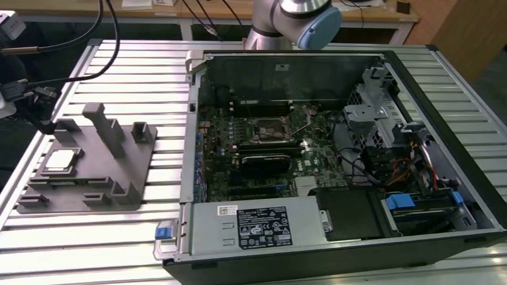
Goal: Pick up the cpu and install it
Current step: 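Pick up the cpu and move it towards the insertion slot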
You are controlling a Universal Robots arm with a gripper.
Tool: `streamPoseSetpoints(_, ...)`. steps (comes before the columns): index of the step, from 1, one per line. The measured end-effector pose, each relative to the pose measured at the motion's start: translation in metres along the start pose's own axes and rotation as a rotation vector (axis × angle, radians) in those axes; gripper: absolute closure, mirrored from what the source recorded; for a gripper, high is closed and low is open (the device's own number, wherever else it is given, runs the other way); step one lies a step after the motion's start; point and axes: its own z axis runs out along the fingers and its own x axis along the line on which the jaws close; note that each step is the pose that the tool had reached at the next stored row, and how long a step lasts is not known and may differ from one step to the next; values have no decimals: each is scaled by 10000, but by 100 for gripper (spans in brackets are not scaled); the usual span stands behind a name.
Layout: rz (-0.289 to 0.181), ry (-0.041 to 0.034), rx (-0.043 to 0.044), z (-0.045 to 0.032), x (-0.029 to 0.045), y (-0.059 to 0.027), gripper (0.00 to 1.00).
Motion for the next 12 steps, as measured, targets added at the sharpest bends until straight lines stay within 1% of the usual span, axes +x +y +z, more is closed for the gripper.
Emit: streamPoseSetpoints(12,1,5,1,89,54,-21,89)
